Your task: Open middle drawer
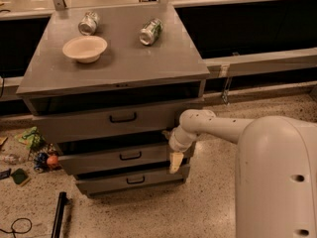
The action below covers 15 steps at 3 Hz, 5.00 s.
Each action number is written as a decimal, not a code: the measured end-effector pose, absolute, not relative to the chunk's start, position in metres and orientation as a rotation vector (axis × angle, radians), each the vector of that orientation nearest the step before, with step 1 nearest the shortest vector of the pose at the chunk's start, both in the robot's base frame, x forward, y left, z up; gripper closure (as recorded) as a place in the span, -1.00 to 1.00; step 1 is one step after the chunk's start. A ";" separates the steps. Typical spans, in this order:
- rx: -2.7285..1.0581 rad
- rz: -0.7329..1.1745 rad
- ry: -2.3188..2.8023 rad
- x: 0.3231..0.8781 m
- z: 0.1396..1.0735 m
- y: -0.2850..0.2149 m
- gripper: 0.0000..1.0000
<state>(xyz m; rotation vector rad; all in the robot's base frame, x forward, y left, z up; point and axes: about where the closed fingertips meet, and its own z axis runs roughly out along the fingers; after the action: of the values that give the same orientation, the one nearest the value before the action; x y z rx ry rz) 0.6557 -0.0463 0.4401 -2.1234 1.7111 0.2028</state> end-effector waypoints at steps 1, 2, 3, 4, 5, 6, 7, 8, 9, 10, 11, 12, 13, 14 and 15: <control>-2.121 0.215 1.703 0.667 0.420 -0.041 -0.76; -2.107 0.218 1.736 0.668 0.414 -0.046 -0.27; -2.116 0.216 1.805 0.642 0.430 -0.062 0.33; -2.142 0.249 1.841 0.615 0.439 -0.066 0.79; -2.170 0.386 1.889 0.568 0.439 -0.063 1.00; -2.152 0.450 1.924 0.544 0.452 -0.060 0.68; -2.151 0.452 1.925 0.543 0.453 -0.060 0.21; -2.159 0.318 1.854 0.575 0.483 -0.060 0.18; -2.141 0.188 1.793 0.613 0.512 -0.061 0.66; -2.107 0.165 1.771 0.638 0.509 -0.060 1.00; -2.093 0.201 1.753 0.652 0.473 -0.052 1.00; -2.097 0.248 1.761 0.658 0.432 -0.044 1.00; -2.103 0.303 1.787 0.651 0.401 -0.039 1.00; -2.118 0.364 1.819 0.633 0.384 -0.038 1.00; -2.140 0.419 1.854 0.608 0.377 -0.042 1.00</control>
Offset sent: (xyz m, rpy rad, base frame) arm 0.0136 -0.0075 -0.0257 -0.0035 0.0241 -0.0533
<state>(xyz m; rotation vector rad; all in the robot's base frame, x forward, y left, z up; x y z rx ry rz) 0.6078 -0.0423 0.3768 -2.1395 1.8540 0.4195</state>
